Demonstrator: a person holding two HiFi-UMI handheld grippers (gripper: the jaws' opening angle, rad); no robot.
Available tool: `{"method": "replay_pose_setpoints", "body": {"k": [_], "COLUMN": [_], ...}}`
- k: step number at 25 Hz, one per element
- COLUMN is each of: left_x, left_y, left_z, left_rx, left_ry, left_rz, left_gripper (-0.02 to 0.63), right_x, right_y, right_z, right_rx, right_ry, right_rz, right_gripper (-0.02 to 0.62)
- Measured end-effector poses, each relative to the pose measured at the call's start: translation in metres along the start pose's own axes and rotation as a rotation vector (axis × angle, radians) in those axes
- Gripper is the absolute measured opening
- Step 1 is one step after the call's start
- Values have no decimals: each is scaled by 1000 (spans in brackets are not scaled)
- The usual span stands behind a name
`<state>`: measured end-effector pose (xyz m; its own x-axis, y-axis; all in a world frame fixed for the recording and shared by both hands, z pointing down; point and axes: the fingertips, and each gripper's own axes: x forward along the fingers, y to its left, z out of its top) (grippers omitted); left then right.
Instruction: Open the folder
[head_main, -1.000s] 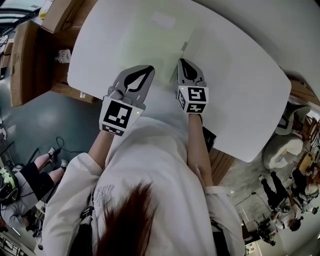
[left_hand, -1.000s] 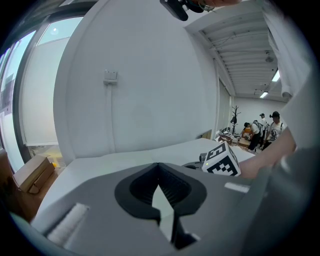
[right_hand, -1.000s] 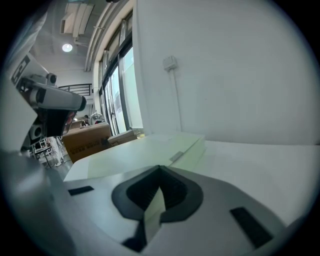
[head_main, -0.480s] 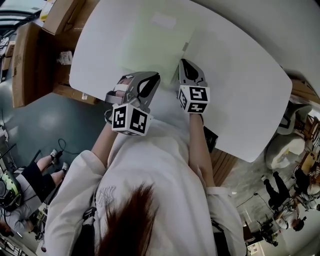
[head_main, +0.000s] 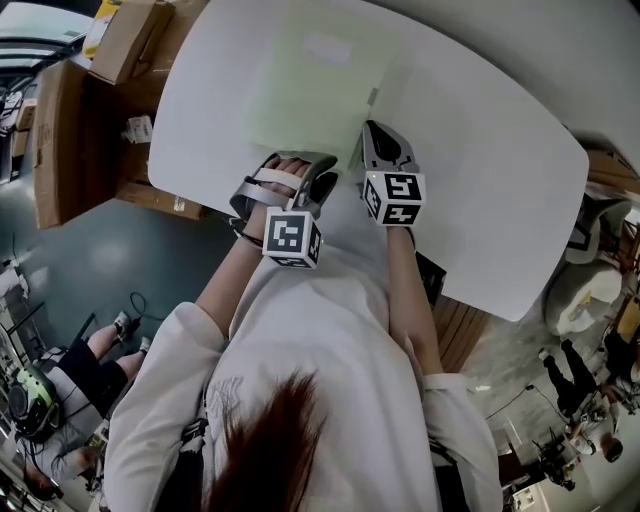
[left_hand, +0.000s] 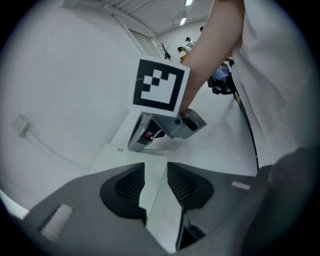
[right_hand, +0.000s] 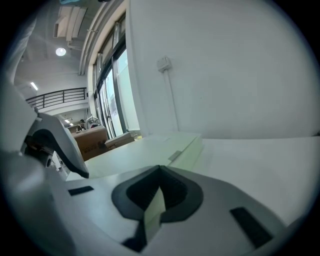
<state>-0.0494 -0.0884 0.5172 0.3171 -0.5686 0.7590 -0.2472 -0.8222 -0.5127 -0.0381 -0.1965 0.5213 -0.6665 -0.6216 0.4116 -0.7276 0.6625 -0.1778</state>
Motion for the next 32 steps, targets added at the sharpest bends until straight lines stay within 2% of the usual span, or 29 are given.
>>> {"method": "replay_pose_setpoints", "body": {"k": [7,13,18,26,32], "left_x": [20,26,24,6,4], "left_y": [-16,-6,-2,11,12], "left_z": [-10,-10,-7,0,-1], "left_rx": [47,-3,-6,-79,-124], "left_ry": [42,42,31,4,-22], "left_rz": [31,98,109,154,138], "left_gripper": [127,127,127,127,127], "right_x": [0,0,0,-1,-2], "right_y": [2,0,0,-1,4], "right_z": [-1,0,0,0,-1], "right_rx": [10,11,6,14,-83], "right_ry": [-8,-10,-12,-25,4], "right_rz": [-1,-10,-9,-6,13], "right_gripper": [5,5,5,5,5]}}
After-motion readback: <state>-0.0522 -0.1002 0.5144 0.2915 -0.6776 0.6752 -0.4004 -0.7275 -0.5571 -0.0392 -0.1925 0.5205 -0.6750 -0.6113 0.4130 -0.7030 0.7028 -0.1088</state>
